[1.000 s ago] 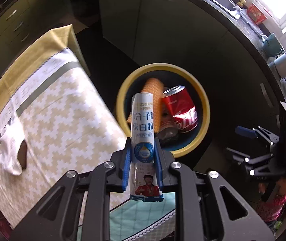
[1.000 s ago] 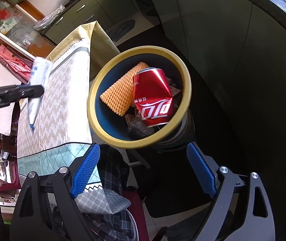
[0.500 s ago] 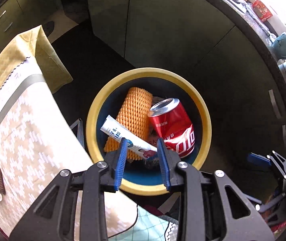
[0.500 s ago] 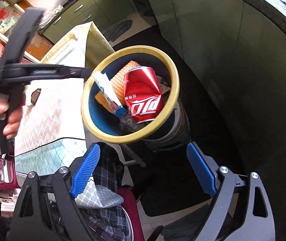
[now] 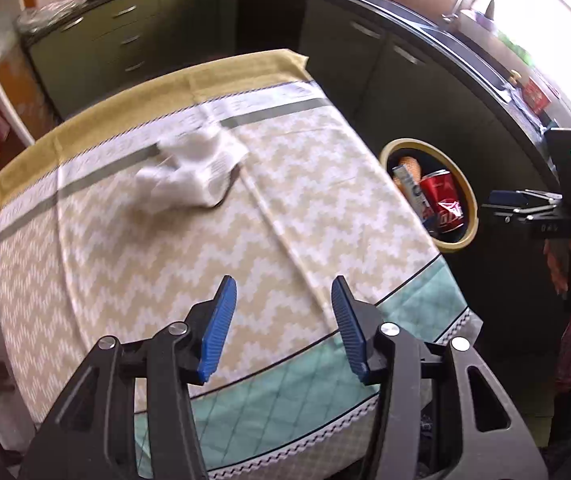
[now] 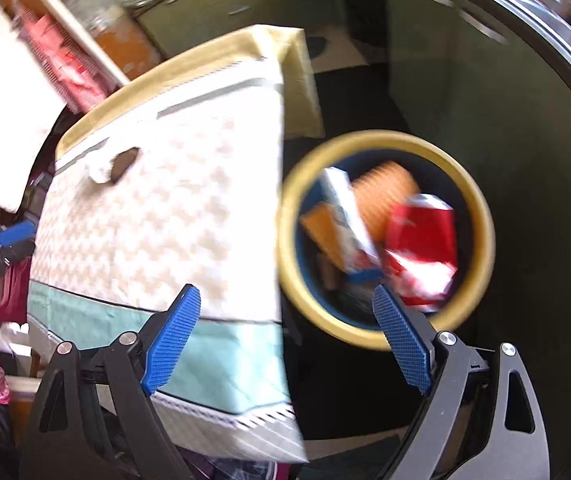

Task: Collect trash
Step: 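Carry the toothpaste tube over the trash bin and open the left gripper, then grasp the crumpled white cloth with the right gripper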

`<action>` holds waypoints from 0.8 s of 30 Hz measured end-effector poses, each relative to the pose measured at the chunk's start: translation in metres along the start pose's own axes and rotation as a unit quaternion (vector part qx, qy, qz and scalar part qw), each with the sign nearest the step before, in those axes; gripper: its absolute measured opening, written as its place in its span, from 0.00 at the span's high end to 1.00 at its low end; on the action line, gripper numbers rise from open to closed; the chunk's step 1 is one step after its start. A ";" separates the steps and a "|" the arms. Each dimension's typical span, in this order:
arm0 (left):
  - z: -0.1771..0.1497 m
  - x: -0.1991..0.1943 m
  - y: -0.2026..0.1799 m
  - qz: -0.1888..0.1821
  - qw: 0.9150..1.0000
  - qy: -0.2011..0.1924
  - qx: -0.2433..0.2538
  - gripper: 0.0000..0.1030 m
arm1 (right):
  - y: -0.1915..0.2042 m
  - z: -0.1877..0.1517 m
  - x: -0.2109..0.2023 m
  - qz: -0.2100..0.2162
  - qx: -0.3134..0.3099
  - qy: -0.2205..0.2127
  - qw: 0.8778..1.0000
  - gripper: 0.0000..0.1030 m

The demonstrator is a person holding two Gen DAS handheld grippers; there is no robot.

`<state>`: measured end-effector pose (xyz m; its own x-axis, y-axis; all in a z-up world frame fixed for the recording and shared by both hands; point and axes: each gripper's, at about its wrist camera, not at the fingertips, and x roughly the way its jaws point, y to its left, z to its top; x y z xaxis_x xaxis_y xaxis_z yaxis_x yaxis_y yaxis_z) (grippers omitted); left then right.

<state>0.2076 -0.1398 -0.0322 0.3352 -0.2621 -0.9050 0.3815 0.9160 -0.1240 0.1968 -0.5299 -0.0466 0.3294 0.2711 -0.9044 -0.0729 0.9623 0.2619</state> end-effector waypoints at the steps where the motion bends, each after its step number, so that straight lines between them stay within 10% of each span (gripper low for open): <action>1: -0.012 -0.005 0.020 0.001 1.000 0.000 -0.017 0.54 | 0.019 0.010 0.003 0.008 -0.013 -0.001 1.000 0.17; 12: -0.083 -0.007 0.117 0.000 0.995 0.001 -0.100 0.52 | 0.226 0.101 0.081 0.059 -0.140 0.044 0.987 0.46; 24: -0.086 -0.005 0.124 -0.009 0.997 0.001 -0.083 0.51 | 0.280 0.135 0.160 -0.047 -0.159 0.090 0.982 0.59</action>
<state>0.1791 0.0010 -0.0785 0.3279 -0.2790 -0.9026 0.2404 0.9486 -0.2059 0.3565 -0.2200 -0.0721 0.1801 0.1523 -0.9718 -0.3506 0.9330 0.0813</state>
